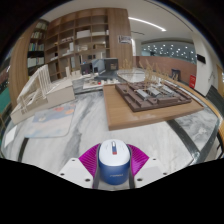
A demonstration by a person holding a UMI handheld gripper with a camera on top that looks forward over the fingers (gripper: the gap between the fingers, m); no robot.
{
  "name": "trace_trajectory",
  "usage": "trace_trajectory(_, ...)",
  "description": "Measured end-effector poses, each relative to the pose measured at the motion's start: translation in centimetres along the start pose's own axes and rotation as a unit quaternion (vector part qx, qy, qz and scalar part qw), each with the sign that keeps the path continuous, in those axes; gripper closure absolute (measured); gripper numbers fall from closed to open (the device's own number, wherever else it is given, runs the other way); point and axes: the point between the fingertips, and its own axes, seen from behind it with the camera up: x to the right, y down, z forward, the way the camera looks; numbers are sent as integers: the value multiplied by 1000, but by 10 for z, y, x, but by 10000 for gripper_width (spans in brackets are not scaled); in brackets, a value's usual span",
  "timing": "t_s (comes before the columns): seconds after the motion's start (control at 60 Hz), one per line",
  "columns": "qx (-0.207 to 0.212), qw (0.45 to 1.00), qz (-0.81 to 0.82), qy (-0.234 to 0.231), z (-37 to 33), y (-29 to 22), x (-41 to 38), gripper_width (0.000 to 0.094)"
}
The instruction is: Arrange mouse
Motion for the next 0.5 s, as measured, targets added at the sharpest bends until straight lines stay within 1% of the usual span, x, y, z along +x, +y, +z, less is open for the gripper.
trace_trajectory(0.017, 4, 1000, 6, 2, -2, -5, -2, 543)
trace_trajectory(0.083, 43, 999, 20, 8, -12, -44, -23, 562)
trace_trajectory(0.183, 84, 996, 9, -25, -12, -106, -97, 562)
trace_trajectory(0.25, 94, 995, -15, -40, 4, -130, -152, 562)
trace_trajectory(0.317, 77, 995, -24, -53, 33, -130, -199, 565)
trace_trajectory(0.4, 37, 997, -25, -65, 76, -100, -240, 559)
trace_trajectory(0.5, -8, 998, -23, -60, 111, -67, -260, 553)
